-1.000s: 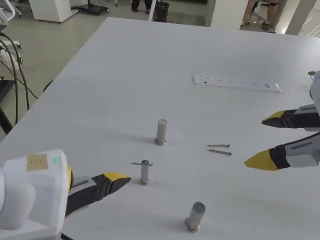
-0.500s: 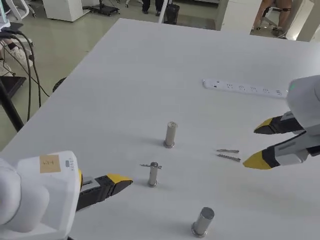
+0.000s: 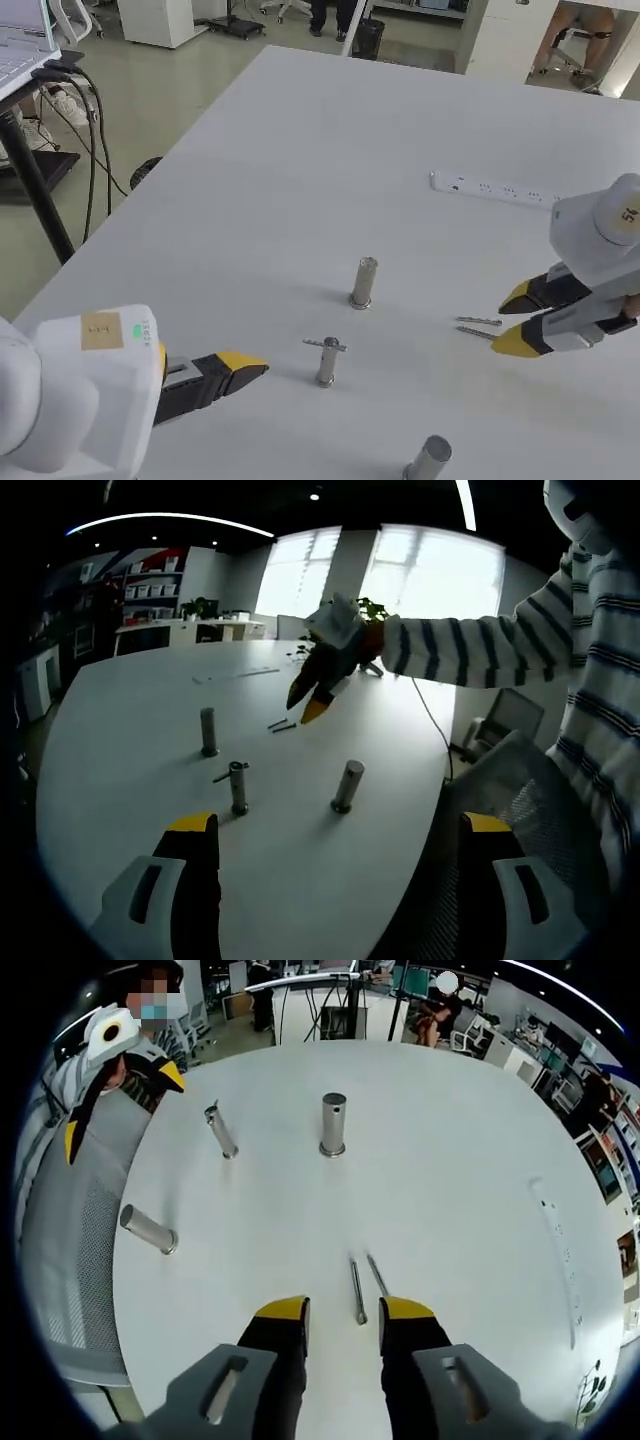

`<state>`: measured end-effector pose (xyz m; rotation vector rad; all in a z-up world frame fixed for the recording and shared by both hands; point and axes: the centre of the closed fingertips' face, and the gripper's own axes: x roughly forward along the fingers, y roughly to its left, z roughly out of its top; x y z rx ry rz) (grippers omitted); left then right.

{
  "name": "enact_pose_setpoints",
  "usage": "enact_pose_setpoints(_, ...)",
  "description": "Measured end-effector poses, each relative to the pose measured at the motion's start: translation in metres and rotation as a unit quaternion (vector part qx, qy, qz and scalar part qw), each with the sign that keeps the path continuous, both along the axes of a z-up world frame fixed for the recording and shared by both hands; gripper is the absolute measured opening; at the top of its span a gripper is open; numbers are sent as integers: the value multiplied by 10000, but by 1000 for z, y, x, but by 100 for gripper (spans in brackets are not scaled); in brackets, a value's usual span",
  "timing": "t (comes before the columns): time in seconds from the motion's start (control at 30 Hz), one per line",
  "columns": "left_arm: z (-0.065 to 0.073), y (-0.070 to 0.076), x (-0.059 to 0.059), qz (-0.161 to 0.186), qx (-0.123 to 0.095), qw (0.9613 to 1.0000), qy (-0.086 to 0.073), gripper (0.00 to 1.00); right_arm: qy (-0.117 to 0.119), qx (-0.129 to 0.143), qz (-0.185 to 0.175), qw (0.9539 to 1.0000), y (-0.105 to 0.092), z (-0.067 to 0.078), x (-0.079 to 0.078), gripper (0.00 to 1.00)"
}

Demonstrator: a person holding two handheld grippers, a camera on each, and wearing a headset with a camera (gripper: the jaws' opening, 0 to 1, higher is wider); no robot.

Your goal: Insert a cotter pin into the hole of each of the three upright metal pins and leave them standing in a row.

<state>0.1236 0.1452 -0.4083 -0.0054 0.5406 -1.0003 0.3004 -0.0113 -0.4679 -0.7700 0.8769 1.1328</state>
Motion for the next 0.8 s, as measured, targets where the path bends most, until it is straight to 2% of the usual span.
enact_pose_setpoints(0.2,-1,3,-2,-5,60,10000,19,97,93,-85,31,9999,-2,-10,5,11)
enact_pose_setpoints(0.53,-3,2,-2,20,67,10000,61,96,219,-299,90,9993,-4,-25,9,10)
enact_pose_setpoints(0.8,-4,2,-2,29,63,9999,78,96,210,-508,256,9982,-4,-26,10,7)
